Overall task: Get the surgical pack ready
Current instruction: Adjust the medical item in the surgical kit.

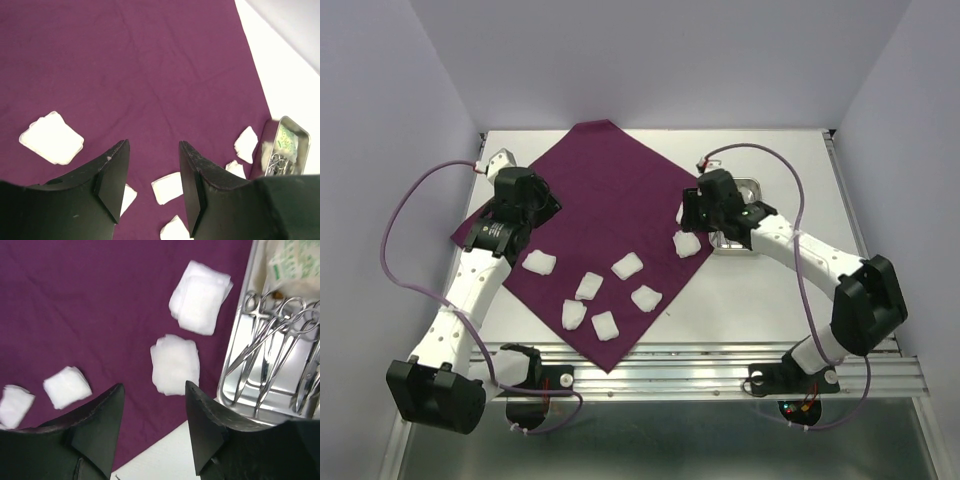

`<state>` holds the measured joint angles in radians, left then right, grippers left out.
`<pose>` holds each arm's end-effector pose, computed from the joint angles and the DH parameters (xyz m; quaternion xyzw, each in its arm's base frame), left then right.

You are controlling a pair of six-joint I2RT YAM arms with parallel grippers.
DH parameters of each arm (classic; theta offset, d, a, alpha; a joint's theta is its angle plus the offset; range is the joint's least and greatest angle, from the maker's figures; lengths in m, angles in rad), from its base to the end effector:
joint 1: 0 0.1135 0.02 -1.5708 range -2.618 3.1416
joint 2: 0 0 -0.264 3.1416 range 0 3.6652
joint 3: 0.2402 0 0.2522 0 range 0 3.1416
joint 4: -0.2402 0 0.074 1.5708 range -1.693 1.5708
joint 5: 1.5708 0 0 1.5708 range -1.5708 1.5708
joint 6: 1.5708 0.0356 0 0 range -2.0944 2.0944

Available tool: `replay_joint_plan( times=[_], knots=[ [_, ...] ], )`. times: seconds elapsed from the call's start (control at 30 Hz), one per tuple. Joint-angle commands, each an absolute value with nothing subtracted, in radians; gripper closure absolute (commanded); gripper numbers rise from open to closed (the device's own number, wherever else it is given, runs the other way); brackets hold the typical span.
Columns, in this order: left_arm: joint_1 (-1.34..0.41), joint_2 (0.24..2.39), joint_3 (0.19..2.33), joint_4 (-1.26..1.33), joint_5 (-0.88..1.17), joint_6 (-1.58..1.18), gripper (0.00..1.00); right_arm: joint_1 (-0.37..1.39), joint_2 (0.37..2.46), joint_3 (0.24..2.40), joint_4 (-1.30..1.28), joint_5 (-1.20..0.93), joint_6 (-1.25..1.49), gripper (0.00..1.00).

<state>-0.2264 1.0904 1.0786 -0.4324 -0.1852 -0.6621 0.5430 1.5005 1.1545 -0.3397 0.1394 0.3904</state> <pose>0.2374 -0.0479 0.3579 -0.2302 0.8113 -0.1579 0.5137 0.2909 0.1698 0.2810 -0.0390 0.9011 0.1360 0.4098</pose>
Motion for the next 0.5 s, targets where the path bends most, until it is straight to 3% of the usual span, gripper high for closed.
replay_joint_plan(
  times=[0.0, 0.17, 0.47],
  knots=[
    [-0.219, 1.075, 1.068, -0.431, -0.198, -0.634, 0.45, 0.662, 1.586, 1.187, -0.445, 0.36, 0.362, 0.44],
    [-0.216, 1.072, 1.066, -0.434, -0.193, -0.637, 0.45, 0.759, 1.751, 1.262, -0.502, 0.526, 0.319, 0.48],
    [-0.207, 1.062, 1.045, -0.442, -0.189, -0.64, 0.45, 0.808, 1.882, 1.315, -0.482, 0.568, 0.265, 0.5]
  ],
)
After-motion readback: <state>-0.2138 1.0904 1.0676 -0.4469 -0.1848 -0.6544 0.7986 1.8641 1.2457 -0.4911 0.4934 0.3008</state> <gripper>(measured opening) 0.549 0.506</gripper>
